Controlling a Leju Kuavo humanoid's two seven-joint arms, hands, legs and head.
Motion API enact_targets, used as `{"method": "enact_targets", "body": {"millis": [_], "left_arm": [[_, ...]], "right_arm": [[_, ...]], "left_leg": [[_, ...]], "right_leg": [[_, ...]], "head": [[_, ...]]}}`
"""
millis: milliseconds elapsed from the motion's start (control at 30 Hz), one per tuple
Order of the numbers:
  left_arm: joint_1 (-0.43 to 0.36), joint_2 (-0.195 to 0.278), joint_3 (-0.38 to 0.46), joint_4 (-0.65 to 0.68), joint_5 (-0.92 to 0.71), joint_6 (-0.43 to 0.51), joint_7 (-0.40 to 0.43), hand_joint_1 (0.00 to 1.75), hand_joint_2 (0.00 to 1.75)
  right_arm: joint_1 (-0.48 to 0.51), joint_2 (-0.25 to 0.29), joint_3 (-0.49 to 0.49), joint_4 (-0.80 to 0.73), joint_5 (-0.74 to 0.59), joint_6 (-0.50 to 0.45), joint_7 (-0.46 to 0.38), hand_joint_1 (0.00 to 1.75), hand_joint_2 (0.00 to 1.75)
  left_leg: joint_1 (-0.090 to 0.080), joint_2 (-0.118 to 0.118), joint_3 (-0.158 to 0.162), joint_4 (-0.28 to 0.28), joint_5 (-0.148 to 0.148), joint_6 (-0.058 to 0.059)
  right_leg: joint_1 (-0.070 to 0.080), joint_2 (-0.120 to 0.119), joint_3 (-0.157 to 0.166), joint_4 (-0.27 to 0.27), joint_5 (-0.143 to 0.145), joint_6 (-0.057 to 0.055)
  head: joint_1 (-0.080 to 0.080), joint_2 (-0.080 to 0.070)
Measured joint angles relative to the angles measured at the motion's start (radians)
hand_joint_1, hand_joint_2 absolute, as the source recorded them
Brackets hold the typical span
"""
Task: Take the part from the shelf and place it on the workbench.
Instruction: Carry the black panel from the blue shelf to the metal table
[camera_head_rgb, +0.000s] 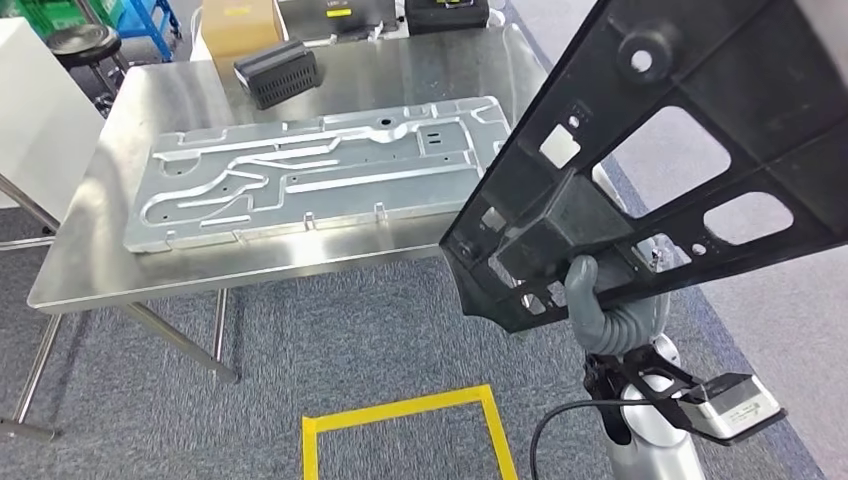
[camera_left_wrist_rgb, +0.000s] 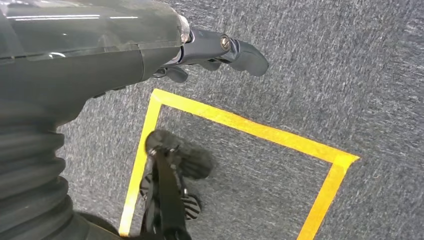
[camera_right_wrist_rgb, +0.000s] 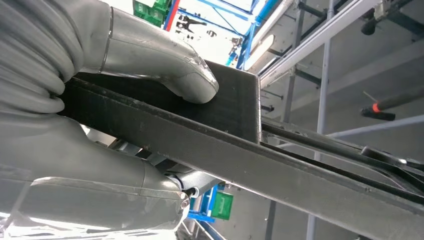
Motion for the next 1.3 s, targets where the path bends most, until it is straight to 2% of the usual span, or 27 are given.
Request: {"method": "enact_targets", "body": {"millis": [33,67,100,167,233,267,400,467,533,567,600,633,667,700,733,767,900,933,967,1033,1067,1100,1133,1200,1233,1267,1300], "left_arm": [[0.001,0.000,0.000,0.000,0.000,0.000,0.000,0.00,1.75],[0.002,0.000,0.000,0.000,0.000,0.000,-0.001,0.00,1.75],[0.003,0.000,0.000,0.000,0.000,0.000,-0.001,0.00,1.75],[0.003,0.001,0.000,0.000,0.000,0.000,-0.001,0.00,1.75],[0.002,0.002,0.000,0.000,0.000,0.000,-0.003,0.00,1.75],[0.001,0.003,0.000,0.000,0.000,0.000,-0.004,0.00,1.75],[0.001,0.002,0.000,0.000,0.000,-0.001,-0.006,0.00,1.75],[0.000,0.002,0.000,0.000,-0.001,-0.003,-0.007,0.00,1.75],[0.000,0.002,0.000,0.000,-0.002,-0.007,-0.008,0.00,1.75],[0.000,0.002,0.000,0.000,-0.002,-0.009,-0.008,0.00,1.75],[0.001,0.001,0.000,0.000,-0.003,-0.010,-0.008,0.00,1.75],[0.002,0.001,0.000,0.000,-0.003,-0.012,-0.008,0.00,1.75],[0.003,0.000,0.000,0.000,-0.002,-0.013,-0.009,0.00,1.75],[0.003,0.000,0.000,0.000,-0.002,-0.014,-0.009,0.00,1.75],[0.002,0.000,0.000,0.000,-0.001,-0.015,-0.010,0.00,1.75],[0.001,0.000,0.000,0.000,0.001,-0.015,-0.011,0.00,1.75],[-0.002,0.000,0.000,0.000,0.004,-0.015,-0.013,0.00,1.75],[-0.003,0.000,0.000,0.000,0.004,-0.015,-0.013,0.00,1.75],[-0.003,0.000,0.000,0.000,0.004,-0.015,-0.013,0.00,1.75],[-0.001,0.000,0.000,0.000,0.005,-0.015,-0.013,0.00,1.75],[0.001,-0.001,0.000,0.000,0.005,-0.014,-0.013,0.00,1.75],[0.003,-0.001,0.000,0.000,0.005,-0.014,-0.014,0.00,1.75],[0.005,-0.001,0.000,0.000,0.004,-0.015,-0.014,0.00,1.75],[0.006,0.000,0.000,0.000,0.004,-0.015,-0.015,0.00,1.75],[0.006,0.000,0.000,0.000,0.003,-0.016,-0.016,0.00,1.75],[0.006,0.001,0.000,0.000,0.002,-0.016,-0.017,0.00,1.75],[0.006,0.002,0.000,0.000,0.002,-0.017,-0.018,0.00,1.75]], "right_arm": [[0.001,0.000,0.000,0.000,0.000,0.000,0.000,1.75,1.75],[0.002,0.000,0.000,0.001,0.000,0.000,0.000,1.75,1.75],[0.002,0.000,0.000,0.001,0.001,-0.001,0.000,1.75,1.75],[0.003,0.000,0.000,0.002,0.003,-0.001,0.000,1.75,1.75],[0.003,0.000,0.000,0.002,0.005,-0.002,-0.001,1.75,1.75],[0.004,0.000,0.000,0.002,0.005,-0.003,-0.001,1.75,1.75],[0.006,0.000,0.000,0.001,0.007,-0.008,-0.002,1.75,1.75],[0.009,0.000,0.000,-0.001,0.007,-0.011,-0.003,1.75,1.75],[0.017,0.000,0.000,-0.001,0.009,-0.015,-0.004,1.75,1.75],[0.022,0.000,0.000,-0.001,0.011,-0.015,-0.005,1.75,1.75],[0.027,0.000,0.000,-0.001,0.013,-0.015,-0.007,1.75,1.75],[0.030,0.000,0.000,0.000,0.015,-0.016,-0.010,1.75,1.75],[0.031,0.000,0.000,0.000,0.016,-0.016,-0.012,1.75,1.75],[0.032,0.000,0.000,0.000,0.016,-0.016,-0.014,1.75,1.75],[0.032,0.000,0.000,0.000,0.017,-0.016,-0.016,1.75,1.75],[0.033,0.000,0.000,0.000,0.018,-0.016,-0.017,1.75,1.75],[0.034,-0.001,0.000,-0.001,0.019,-0.015,-0.019,1.75,1.75],[0.033,-0.001,0.000,-0.002,0.019,-0.015,-0.020,1.75,1.75],[0.032,0.000,0.000,-0.003,0.019,-0.015,-0.020,1.75,1.75],[0.031,0.000,0.000,-0.002,0.019,-0.015,-0.021,1.75,1.75],[0.032,0.000,0.000,-0.002,0.019,-0.015,-0.021,1.75,1.75],[0.032,0.000,0.000,-0.002,0.019,-0.014,-0.021,1.75,1.75],[0.032,0.000,0.000,-0.002,0.019,-0.015,-0.021,1.75,1.75],[0.033,0.000,0.000,-0.002,0.019,-0.015,-0.021,1.75,1.75],[0.033,0.000,0.000,-0.002,0.019,-0.015,-0.021,1.75,1.75],[0.033,0.000,0.000,-0.003,0.019,-0.015,-0.021,1.75,1.75],[0.034,0.000,0.000,-0.003,0.019,-0.015,-0.021,1.75,1.75]], "left_leg": [[0.000,0.000,-0.035,0.063,-0.019,-0.001],[0.000,0.000,-0.056,0.095,-0.019,0.000],[0.000,-0.001,-0.057,0.087,0.001,0.003],[-0.003,-0.002,-0.008,-0.035,0.082,0.015],[-0.009,-0.003,0.047,-0.157,0.129,0.029],[-0.013,-0.003,0.059,-0.185,0.132,0.034],[-0.011,-0.002,0.074,-0.209,0.129,0.051],[-0.007,0.000,0.085,-0.218,0.128,0.059],[-0.007,0.000,0.091,-0.218,0.122,0.062],[-0.008,0.000,0.094,-0.218,0.118,0.062],[-0.007,0.000,0.099,-0.217,0.113,0.061],[-0.007,-0.001,0.107,-0.217,0.107,0.058],[-0.006,-0.001,0.117,-0.217,0.099,0.055],[-0.008,-0.001,0.125,-0.216,0.091,0.050],[-0.009,-0.001,0.129,-0.215,0.083,0.044],[-0.011,0.000,0.132,-0.215,0.076,0.038],[-0.010,0.003,0.145,-0.209,0.054,0.015],[-0.009,0.002,0.134,-0.177,0.039,0.011],[-0.007,0.001,0.107,-0.121,0.018,0.008],[-0.007,0.001,0.015,0.027,-0.027,0.005],[-0.007,0.001,-0.029,0.081,-0.032,0.005],[-0.007,0.001,-0.056,0.098,-0.015,0.006],[-0.008,0.001,-0.062,0.071,0.026,0.010],[-0.011,-0.001,-0.029,-0.059,0.129,0.024],[-0.015,-0.002,-0.007,-0.121,0.161,0.032],[-0.020,-0.002,0.008,-0.158,0.171,0.039],[-0.024,-0.002,0.017,-0.177,0.166,0.045]], "right_leg": [[0.003,0.001,0.001,0.000,-0.002,-0.002],[0.005,0.002,0.003,0.001,-0.004,-0.004],[0.008,0.004,0.007,0.001,-0.006,-0.005],[0.012,0.008,0.017,0.001,-0.012,-0.004],[0.017,0.010,0.024,0.003,-0.019,0.002],[0.017,0.010,0.024,0.004,-0.022,0.006],[0.014,0.010,0.021,0.020,-0.037,0.029],[0.011,0.008,-0.024,0.114,-0.083,0.038],[0.005,0.007,-0.104,0.249,-0.133,0.046],[0.002,0.006,-0.132,0.287,-0.135,0.049],[-0.001,0.004,-0.140,0.287,-0.116,0.051],[-0.004,0.002,-0.128,0.245,-0.078,0.053],[-0.007,-0.001,-0.099,0.173,-0.031,0.053],[-0.008,-0.004,-0.067,0.103,0.002,0.052],[-0.006,-0.006,-0.043,0.050,0.020,0.048],[-0.005,-0.007,-0.029,0.021,0.023,0.043],[-0.002,-0.001,-0.009,0.006,0.000,0.014],[-0.003,0.000,0.002,0.001,-0.004,0.007],[-0.003,-0.001,0.013,-0.003,-0.010,0.002],[0.001,0.000,0.030,-0.004,-0.025,-0.005],[0.003,0.001,0.040,-0.004,-0.033,-0.006],[0.005,0.003,0.051,-0.004,-0.043,-0.007],[0.007,0.005,0.065,-0.004,-0.053,-0.006],[0.009,0.007,0.094,-0.005,-0.076,-0.004],[0.010,0.009,0.104,-0.005,-0.086,0.000],[0.009,0.010,0.109,-0.006,-0.093,0.005],[0.008,0.011,0.113,-0.005,-0.096,0.012]], "head": [[0.000,0.000],[0.000,0.000],[0.000,0.000],[0.000,0.000],[0.000,0.000],[0.000,0.000],[0.000,0.000],[0.000,0.000],[0.000,0.000],[0.000,0.000],[0.000,0.000],[0.000,0.000],[0.000,0.000],[0.000,0.000],[0.000,0.000],[0.000,0.000],[0.000,0.000],[0.000,0.000],[0.000,0.000],[0.000,0.000],[-0.001,0.000],[-0.001,0.000],[-0.001,0.000],[0.000,0.000],[0.000,0.000],[0.000,0.000],[0.000,0.000]]}}
